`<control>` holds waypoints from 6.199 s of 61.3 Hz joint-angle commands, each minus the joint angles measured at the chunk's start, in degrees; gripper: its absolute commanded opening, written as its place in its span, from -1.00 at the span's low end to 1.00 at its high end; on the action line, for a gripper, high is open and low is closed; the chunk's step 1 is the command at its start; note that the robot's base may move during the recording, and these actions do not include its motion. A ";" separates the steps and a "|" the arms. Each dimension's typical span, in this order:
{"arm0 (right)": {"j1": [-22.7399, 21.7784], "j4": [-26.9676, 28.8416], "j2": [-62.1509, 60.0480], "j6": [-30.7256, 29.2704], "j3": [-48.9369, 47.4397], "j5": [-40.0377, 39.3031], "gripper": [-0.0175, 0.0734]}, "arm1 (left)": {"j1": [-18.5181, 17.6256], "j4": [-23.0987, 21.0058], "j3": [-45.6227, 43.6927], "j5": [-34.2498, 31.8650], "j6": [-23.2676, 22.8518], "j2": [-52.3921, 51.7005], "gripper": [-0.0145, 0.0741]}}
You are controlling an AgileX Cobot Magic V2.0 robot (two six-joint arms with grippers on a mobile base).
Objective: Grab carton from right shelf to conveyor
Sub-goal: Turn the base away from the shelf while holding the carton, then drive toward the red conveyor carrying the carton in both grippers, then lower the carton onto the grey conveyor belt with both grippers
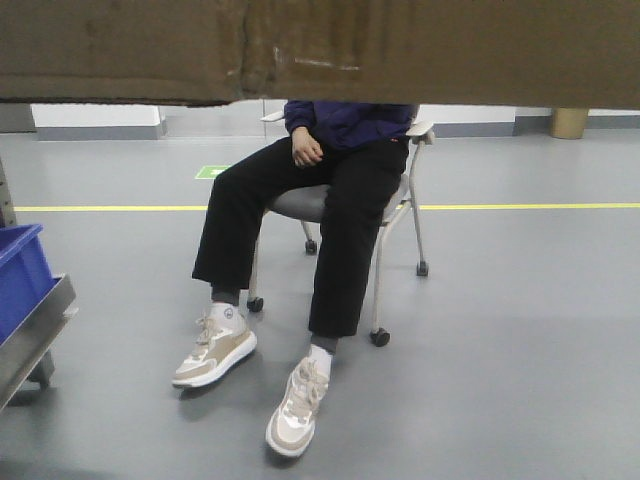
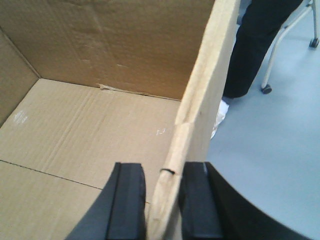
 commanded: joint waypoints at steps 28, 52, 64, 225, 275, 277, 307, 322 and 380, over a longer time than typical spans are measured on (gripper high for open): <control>-0.53 -2.39 -0.41 -1.37 0.01 -3.31 -0.77 | -0.42 0.16 -0.56 -0.38 2.11 -1.07 -0.69; -0.53 -2.39 -0.41 -1.37 0.01 -3.31 -0.77 | -0.42 0.42 -0.56 -0.38 2.11 -1.07 -0.69; -0.53 -2.39 -0.41 -1.37 0.01 -3.31 -0.77 | -0.42 0.53 -0.56 -0.38 2.11 -1.07 -0.69; -0.53 -2.39 -0.41 -1.37 0.01 -3.31 -0.77 | -0.42 18.62 -0.56 -0.38 2.11 -1.07 -0.69; -0.53 -2.39 -0.41 -1.37 0.01 -3.31 -0.77 | -0.42 18.62 -0.56 -1.51 2.11 -1.07 -0.69; -0.53 -2.39 -0.41 -1.37 0.01 -3.31 -0.77 | -0.42 18.62 -0.56 -1.51 2.11 -1.07 -0.69; -0.53 -2.28 -0.40 -1.37 -0.09 -3.31 -0.77 | -0.42 18.18 -0.56 -2.31 2.11 -1.07 -0.69; -1.74 -6.41 0.31 -1.37 -0.19 -6.35 -0.77 | -0.31 12.61 -0.56 -10.96 2.11 2.69 -0.69; -6.93 -7.50 22.90 -1.37 -0.78 -14.30 0.65 | 7.56 7.02 -1.58 -22.61 2.11 25.79 0.62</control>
